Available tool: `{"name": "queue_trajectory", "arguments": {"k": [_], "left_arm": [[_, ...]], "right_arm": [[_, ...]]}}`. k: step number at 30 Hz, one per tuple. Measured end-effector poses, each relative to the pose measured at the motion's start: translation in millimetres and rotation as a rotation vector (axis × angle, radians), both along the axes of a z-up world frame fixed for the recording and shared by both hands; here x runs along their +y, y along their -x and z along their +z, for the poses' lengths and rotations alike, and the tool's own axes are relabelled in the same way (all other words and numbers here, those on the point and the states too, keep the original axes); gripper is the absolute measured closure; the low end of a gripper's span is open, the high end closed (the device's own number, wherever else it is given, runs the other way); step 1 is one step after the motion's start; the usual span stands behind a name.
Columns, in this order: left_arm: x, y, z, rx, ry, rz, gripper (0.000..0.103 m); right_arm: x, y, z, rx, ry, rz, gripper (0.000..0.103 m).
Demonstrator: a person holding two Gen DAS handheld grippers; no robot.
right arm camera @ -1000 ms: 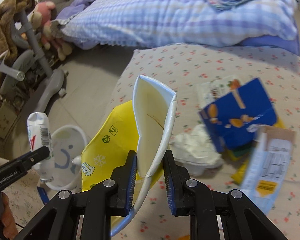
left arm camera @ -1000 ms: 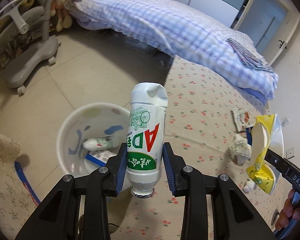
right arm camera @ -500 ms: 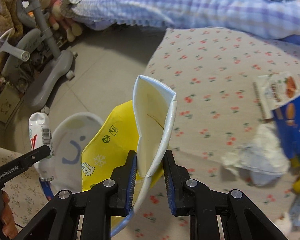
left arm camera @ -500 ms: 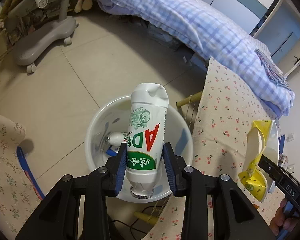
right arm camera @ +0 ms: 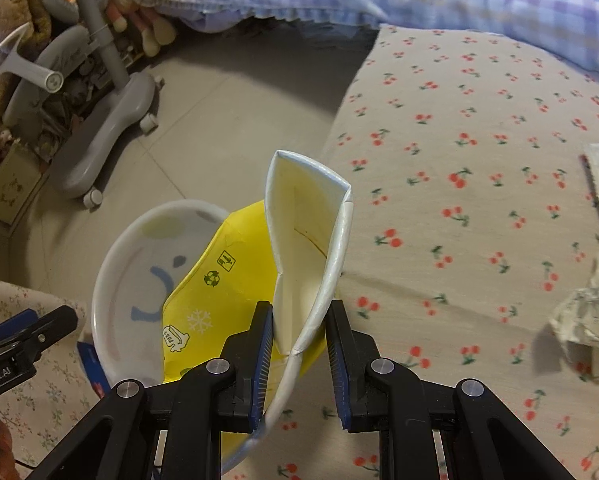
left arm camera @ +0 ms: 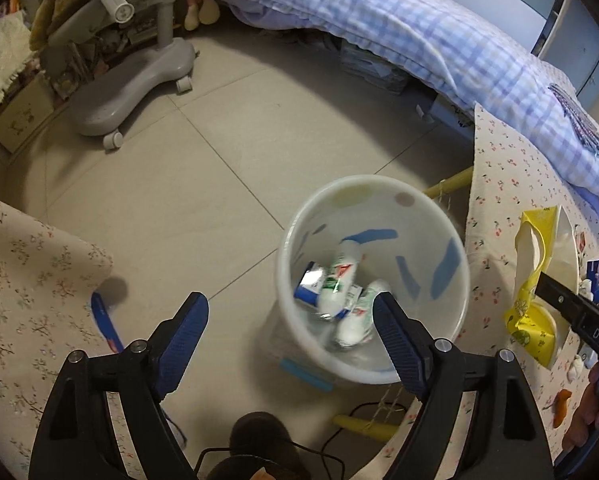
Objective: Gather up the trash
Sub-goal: 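Carry the bottle and yellow cup over the white bin and release both, then move both open grippers back over the table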
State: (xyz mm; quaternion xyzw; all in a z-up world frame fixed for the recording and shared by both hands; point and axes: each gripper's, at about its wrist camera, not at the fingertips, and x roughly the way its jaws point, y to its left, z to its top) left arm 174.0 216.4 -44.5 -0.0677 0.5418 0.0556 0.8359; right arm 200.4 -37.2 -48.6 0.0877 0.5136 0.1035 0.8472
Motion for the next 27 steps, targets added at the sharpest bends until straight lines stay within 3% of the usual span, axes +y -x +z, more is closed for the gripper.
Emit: {"name": "queue_trajectory", "arguments": {"k": [9,12,14,15,27], "left_arm": [[12.0,9.8,6.2,-0.029,-0.021,0.007,0.016],[11.5,10.7,7.0,-0.031,-0.025,0.008,0.016],[12.1,10.8,7.4,-0.033,-0.022,0.006,0.016],[12.2,11.0,7.3,-0.032,-0.020,0.005,0.016],[0.4,12.5,13.2,-0.033,-0.012,-0.018,0.016]], "right_arm": [[34.2,-9.1,-9.9,-0.004,-0.024,0.070,0.078],[42.5,-9.4,-8.6,-0.023,-0.048,0.108,0.072],[43.9,-7.4,-4.9,-0.037,-0.057,0.110,0.045],[43.8,-5.7,-2.6,-0.049,-0.053,0.105,0.042],[17.6,8.0,7.9,-0.045,-0.033,0.049,0.040]]}}
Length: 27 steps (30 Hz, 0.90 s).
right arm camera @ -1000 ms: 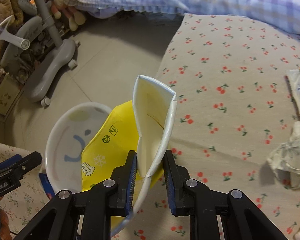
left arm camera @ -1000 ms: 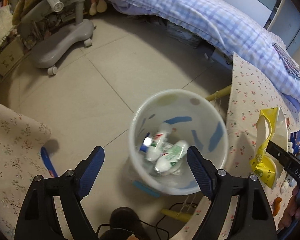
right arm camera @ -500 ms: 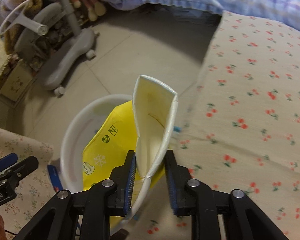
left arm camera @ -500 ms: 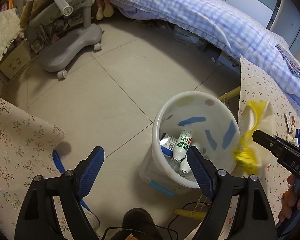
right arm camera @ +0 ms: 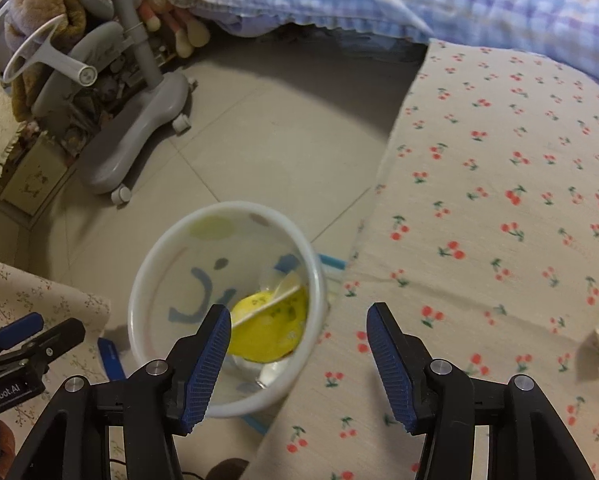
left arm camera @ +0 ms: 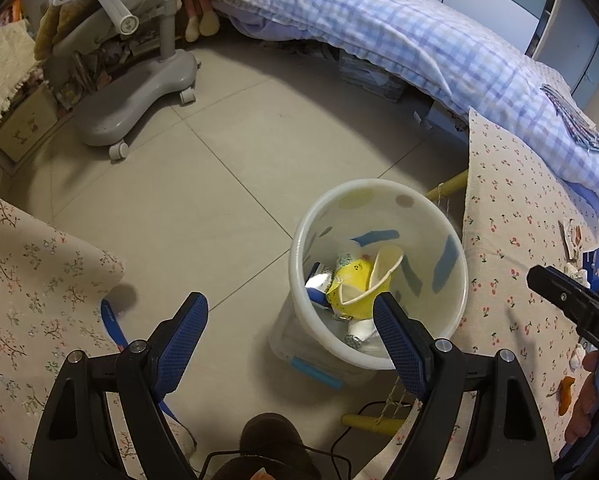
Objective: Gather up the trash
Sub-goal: 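Move both open grippers back over the table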
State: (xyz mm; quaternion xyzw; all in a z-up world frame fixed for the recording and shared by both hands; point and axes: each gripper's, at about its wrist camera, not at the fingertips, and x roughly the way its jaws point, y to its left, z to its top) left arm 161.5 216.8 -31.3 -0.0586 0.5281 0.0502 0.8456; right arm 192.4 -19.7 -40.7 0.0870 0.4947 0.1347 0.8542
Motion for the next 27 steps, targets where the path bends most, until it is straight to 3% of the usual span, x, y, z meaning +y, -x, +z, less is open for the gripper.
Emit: {"name": "queue_trajectory", "arguments": {"k": [8,11,27], "left_arm": [[-23.9,-4.1,-1.0,0.013,0.003,-0.052,0.016],[-36.8,-4.8,2.2,0.011,0.020,-0.068,0.016],[-120.6,-12.6,9.3,0.014,0.080,-0.146,0.012]], "right_arm": [[-38.6,24.2,16.2,-0.020,0.040,-0.039,0.035],[-62.6,34.2,25.1,-0.048,0.064,-0.075,0.030],[-207.3,83.0,43.2,-0.062,0.171,-0.309,0.025]]}}
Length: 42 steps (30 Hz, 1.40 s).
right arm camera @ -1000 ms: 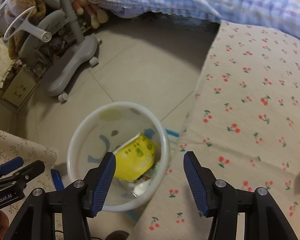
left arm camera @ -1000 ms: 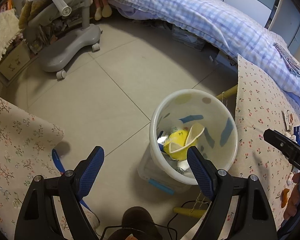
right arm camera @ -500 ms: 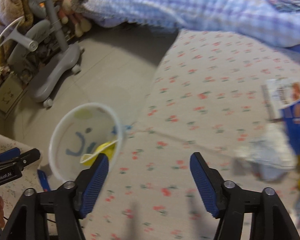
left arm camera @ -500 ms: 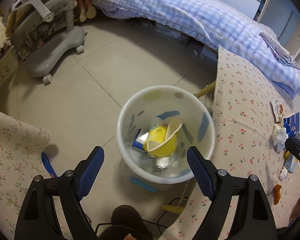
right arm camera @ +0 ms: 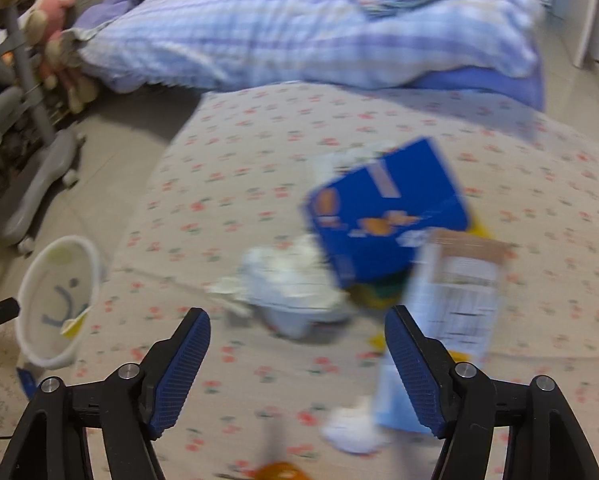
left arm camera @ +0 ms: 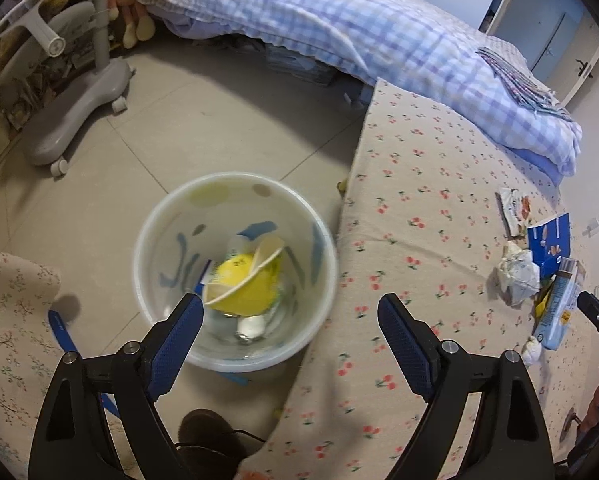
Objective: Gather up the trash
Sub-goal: 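Move both open grippers back over the table, then grasp the milk carton with the right gripper while the left grasps the crumpled white wrapper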
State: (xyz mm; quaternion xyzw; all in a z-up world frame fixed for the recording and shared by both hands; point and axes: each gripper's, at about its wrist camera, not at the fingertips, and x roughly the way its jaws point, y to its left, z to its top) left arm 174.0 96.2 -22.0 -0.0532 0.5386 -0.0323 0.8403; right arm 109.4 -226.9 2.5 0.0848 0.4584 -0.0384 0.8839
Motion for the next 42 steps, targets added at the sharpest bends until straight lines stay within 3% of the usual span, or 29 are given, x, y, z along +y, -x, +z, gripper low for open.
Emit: {"name": "queue_trajectory", "arguments": {"k": [8,12,16,26,34,37,40,42], "left_arm": [[-63.2,-10.5,2.1,-0.019,0.000,-0.056,0.011],[-99.1,-12.1,2.7,-0.043,0.010,-0.096,0.011],[-137.3,-12.0,-1.3,-0.035,0.023,-0.153,0.011],[-220.7,-5.2,-7.3,-0.041,0.034,-0.341,0.011],[-250.1,-12.8,-27.4,0.030,0.132,-0.343,0.011],[-256.0,-12.7,-29.0,0.008,0.145,-0.339,0.012],[-259.8,-15.4,-30.9,-0.006,0.120,-0.351,0.021],[-260.9,-17.3,-34.8,0.005,0.112,-0.353,0.037]], "right_arm": [[-44.7,-4.2,-25.5,0.104,0.045,-0.092,0.024],[-54.4,-10.0,-40.2,0.157,-0.004,-0.107,0.024],[-62.8,-11.9,-44.2,0.172,-0.027,-0.103,0.042],[-93.0,13.6,-10.5,0.071,-0.039,-0.108,0.043],[-130.5,37.0,-5.5,0.060,-0.047,-0.168,0.043],[-143.6,44.7,-8.6,0.068,-0.057,-0.190,0.043],[-152.1,50.4,-9.7,0.069,-0.064,-0.202,0.043],[-157.4,53.2,-10.4,0.070,-0.066,-0.207,0.043]]}}
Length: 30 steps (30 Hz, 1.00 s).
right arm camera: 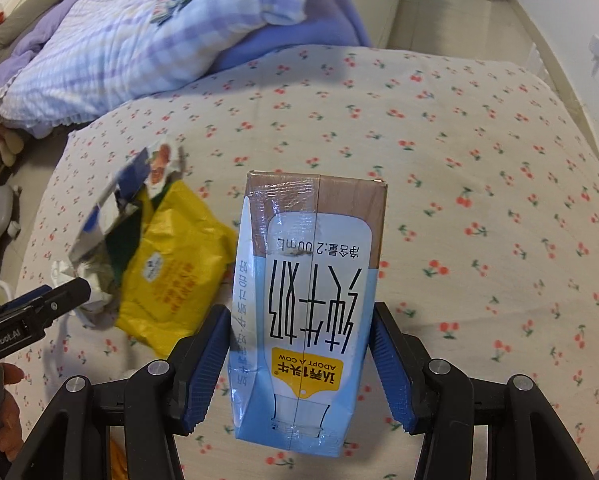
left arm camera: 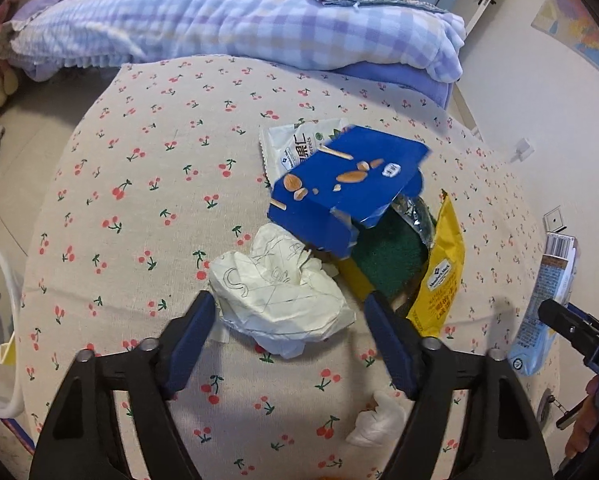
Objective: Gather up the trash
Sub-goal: 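Grasp the milk carton with the right gripper while the left grasps the crumpled white wrapper, then carry the crumpled wrapper in the left gripper over the white bin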
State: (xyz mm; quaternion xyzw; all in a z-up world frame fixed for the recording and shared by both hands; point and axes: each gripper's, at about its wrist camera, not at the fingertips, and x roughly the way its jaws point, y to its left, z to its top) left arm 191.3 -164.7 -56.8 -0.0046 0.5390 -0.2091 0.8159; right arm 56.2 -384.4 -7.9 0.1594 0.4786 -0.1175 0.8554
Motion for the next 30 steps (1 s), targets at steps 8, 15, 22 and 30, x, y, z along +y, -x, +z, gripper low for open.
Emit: {"name": "queue_trajectory", "arguments": {"k": [8,15,22,30], "left_arm": [[4.7,0.9,0.9,0.009,0.029,0.004,0.060],[16.6,15.0,24.8,-0.047,0.086,-0.002,0.064],[37.2,25.6,41.5,-0.089,0.101,0.014,0.064],[91.7,23.6,50.1,-0.099,0.083,0.106,0.064]], "right_arm": [[-13.9,3.9,-10.0,0.024,-0.014,-0.019,0.043],[-10.8,7.9,0.1,-0.006,-0.022,-0.014,0.043],[9.6,2.9,16.3,-0.047,-0.021,0.023,0.043],[51.4,-15.8,27.6,-0.078,-0.032,0.091,0.043]]}}
